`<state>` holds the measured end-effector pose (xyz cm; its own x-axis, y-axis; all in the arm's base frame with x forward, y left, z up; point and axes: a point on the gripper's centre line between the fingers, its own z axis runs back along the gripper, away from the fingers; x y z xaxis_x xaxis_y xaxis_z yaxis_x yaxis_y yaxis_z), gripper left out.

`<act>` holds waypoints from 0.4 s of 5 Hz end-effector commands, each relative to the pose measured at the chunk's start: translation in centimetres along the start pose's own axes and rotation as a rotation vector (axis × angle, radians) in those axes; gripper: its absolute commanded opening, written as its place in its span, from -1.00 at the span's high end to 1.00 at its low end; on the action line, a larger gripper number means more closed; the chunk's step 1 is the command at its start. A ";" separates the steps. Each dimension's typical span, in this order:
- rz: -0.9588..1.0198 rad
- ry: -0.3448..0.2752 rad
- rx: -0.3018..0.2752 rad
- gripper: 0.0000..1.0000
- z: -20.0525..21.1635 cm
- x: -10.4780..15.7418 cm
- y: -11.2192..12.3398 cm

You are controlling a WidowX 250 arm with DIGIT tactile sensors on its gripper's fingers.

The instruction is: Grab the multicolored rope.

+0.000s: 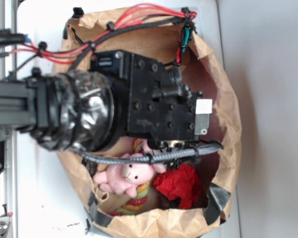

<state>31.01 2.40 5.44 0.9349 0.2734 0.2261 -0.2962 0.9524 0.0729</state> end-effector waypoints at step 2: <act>-0.035 -0.093 0.002 1.00 1.4 1.7 -0.3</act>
<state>31.59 2.52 5.62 0.9291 0.2531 0.2696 -0.2869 0.9533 0.0938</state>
